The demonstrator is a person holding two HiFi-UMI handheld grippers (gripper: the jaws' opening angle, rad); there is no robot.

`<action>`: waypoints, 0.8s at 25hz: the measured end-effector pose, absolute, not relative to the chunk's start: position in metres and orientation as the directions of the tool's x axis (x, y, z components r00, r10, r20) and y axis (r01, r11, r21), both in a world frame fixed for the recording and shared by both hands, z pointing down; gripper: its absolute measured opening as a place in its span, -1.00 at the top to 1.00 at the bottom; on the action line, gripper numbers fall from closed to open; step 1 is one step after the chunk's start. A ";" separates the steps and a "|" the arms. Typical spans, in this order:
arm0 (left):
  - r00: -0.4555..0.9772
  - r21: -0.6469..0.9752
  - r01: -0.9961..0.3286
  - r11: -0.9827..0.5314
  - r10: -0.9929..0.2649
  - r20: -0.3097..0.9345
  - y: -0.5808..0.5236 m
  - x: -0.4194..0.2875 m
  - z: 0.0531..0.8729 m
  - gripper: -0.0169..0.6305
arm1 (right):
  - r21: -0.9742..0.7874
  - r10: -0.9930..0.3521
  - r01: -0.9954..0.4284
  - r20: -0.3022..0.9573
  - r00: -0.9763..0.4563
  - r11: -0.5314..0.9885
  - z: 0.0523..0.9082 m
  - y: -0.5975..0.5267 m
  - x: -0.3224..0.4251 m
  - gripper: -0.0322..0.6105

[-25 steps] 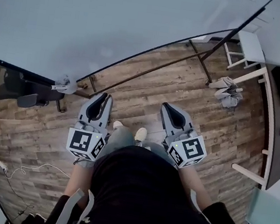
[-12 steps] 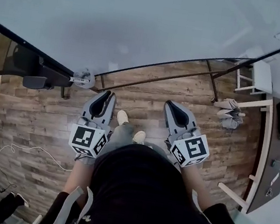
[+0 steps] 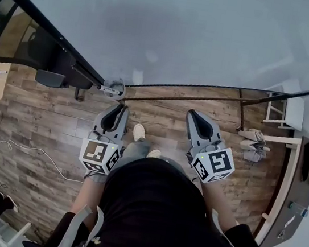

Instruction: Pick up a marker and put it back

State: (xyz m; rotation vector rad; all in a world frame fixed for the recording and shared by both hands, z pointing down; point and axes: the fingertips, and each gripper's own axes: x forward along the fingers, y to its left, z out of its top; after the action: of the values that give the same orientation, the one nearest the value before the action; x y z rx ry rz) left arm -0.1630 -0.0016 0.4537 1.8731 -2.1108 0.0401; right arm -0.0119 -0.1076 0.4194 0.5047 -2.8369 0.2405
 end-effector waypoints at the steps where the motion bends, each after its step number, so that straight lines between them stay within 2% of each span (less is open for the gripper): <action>1: -0.103 0.189 -0.970 0.154 -0.961 0.258 0.001 -0.170 0.456 0.79 | -0.118 -0.309 -0.351 0.273 -0.911 0.929 0.420 -0.108 -0.018 0.84; 13: -0.214 0.190 -0.941 0.280 -0.927 0.307 0.020 -0.239 0.477 0.79 | -0.118 -0.265 -0.306 0.277 -0.924 0.945 0.429 -0.111 -0.074 0.84; 20: -0.227 0.202 -0.932 0.300 -0.920 0.319 0.018 -0.256 0.483 0.71 | -0.114 -0.258 -0.299 0.282 -0.924 0.947 0.433 -0.111 -0.088 0.84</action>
State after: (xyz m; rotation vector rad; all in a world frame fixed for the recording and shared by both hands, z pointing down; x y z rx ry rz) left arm -0.2562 0.0177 0.4831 1.6609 -2.1989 0.0445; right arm -0.0876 -0.1109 0.4330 0.4130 -2.8367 0.2259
